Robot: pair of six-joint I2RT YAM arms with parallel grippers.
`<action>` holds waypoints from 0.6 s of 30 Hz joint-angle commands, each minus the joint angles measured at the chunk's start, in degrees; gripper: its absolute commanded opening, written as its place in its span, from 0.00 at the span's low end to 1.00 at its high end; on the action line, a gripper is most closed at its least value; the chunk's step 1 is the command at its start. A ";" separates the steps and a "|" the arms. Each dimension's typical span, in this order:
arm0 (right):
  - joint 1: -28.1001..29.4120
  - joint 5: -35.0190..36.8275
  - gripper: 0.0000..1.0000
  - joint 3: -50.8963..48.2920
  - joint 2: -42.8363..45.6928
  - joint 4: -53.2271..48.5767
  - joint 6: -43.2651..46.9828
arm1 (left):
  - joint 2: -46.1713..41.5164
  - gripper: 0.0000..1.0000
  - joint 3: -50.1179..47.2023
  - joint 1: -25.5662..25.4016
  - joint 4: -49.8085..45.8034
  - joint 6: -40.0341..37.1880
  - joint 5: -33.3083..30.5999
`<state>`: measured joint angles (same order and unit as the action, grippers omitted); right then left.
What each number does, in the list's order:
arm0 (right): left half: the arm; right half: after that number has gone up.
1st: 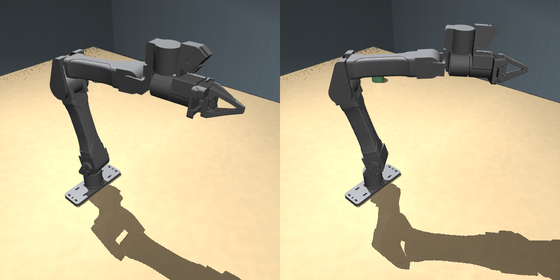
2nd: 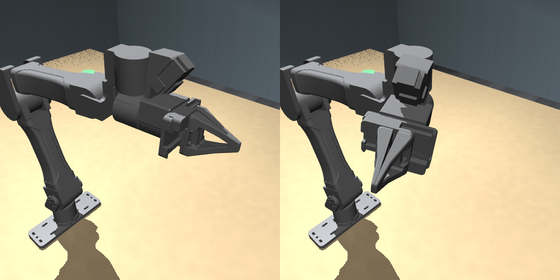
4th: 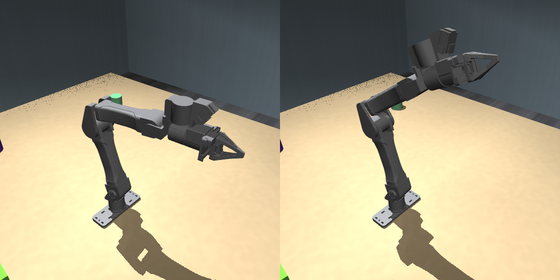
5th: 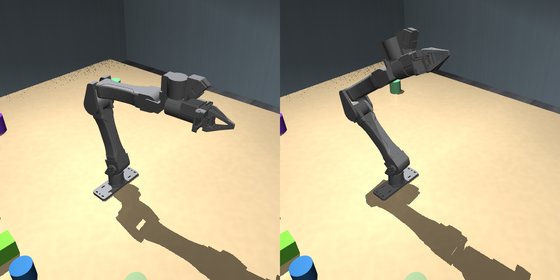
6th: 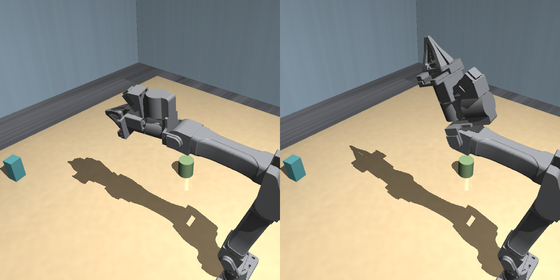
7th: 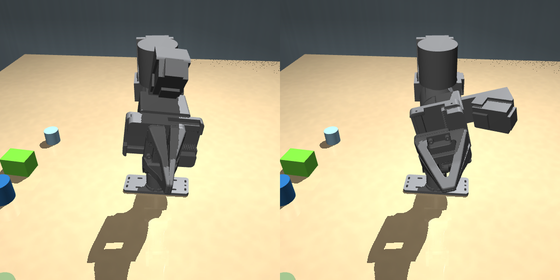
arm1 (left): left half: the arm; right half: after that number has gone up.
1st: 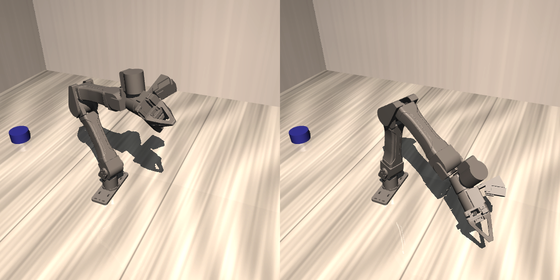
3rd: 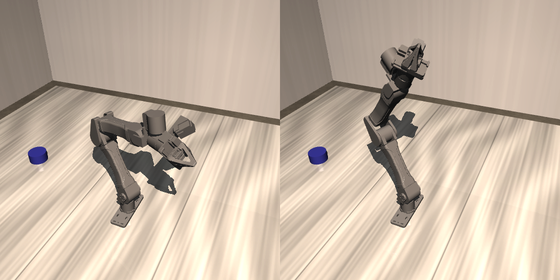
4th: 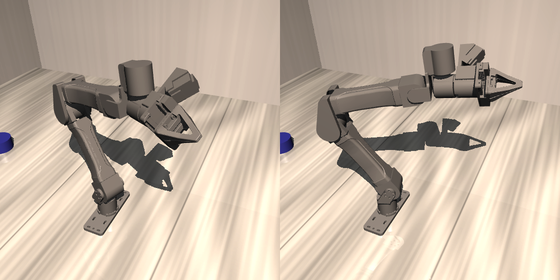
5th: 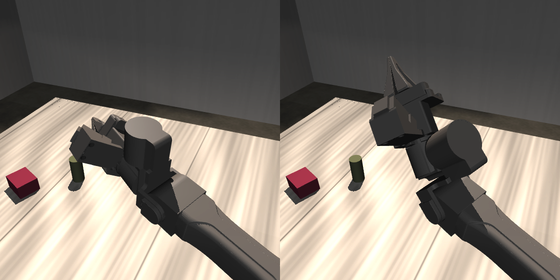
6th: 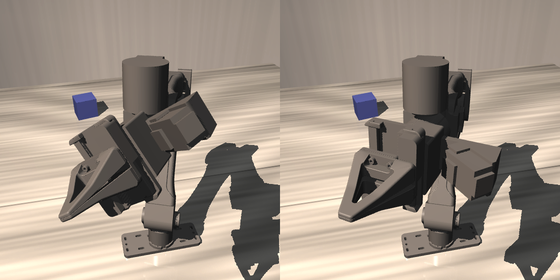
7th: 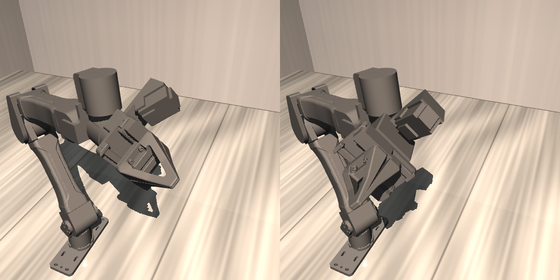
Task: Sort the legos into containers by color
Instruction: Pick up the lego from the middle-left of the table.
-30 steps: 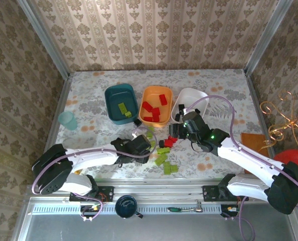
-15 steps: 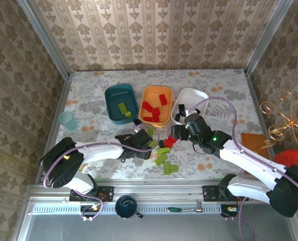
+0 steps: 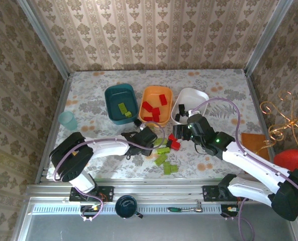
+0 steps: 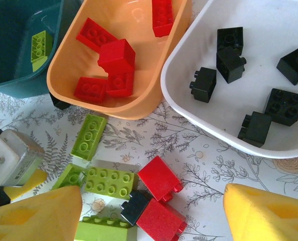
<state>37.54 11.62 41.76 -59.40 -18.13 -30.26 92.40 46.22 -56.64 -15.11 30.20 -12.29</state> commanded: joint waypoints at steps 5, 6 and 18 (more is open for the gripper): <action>-0.62 1.54 0.76 -1.04 2.17 -1.16 -0.66 | 2.04 0.29 0.63 -0.25 -2.48 -0.23 0.44; -0.67 1.57 0.76 -1.14 2.34 -1.18 -0.59 | 1.96 0.27 0.50 -0.25 -2.70 -0.14 0.23; -1.11 1.19 0.76 -1.88 3.41 -0.95 -0.85 | -15.44 0.15 -1.91 1.99 -7.85 2.56 -4.55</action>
<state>36.88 11.62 40.64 -57.19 -18.37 -30.26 82.11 43.66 -56.16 -19.57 31.70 -13.41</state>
